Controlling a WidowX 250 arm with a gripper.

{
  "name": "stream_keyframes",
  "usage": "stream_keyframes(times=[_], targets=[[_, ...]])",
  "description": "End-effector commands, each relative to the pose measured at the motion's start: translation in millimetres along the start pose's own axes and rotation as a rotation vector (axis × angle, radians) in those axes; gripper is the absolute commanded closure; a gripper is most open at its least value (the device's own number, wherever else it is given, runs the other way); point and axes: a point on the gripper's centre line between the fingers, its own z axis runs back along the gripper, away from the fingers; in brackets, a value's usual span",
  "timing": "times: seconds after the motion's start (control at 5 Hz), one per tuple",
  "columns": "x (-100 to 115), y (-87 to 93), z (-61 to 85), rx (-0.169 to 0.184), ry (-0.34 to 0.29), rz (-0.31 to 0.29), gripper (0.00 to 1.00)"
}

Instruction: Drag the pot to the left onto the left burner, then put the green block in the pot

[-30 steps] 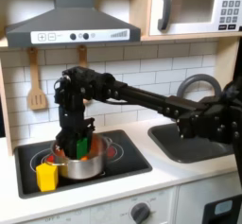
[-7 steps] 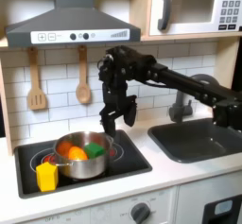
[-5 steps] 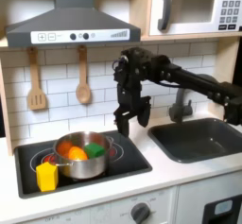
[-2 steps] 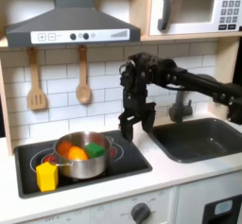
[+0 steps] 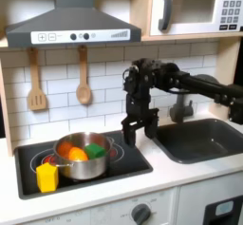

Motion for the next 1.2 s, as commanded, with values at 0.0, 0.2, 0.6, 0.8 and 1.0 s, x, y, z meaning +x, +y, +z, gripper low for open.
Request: stream_keyframes(times=[0.0,0.2,0.6,0.8,1.0], targets=[[-1.6,3.9,-3.4,0.016,-0.007,-0.002,0.00],[-4.1,4.0,3.7,0.010,-0.065,-0.003,0.00],[-10.0,2.7,17.6,0.012,-0.125,-0.023,0.00],[-13.1,1.3,25.4,0.001,-0.141,-0.031,0.00],[-15.6,1.3,38.7,0.007,-0.181,-0.039,0.00]])
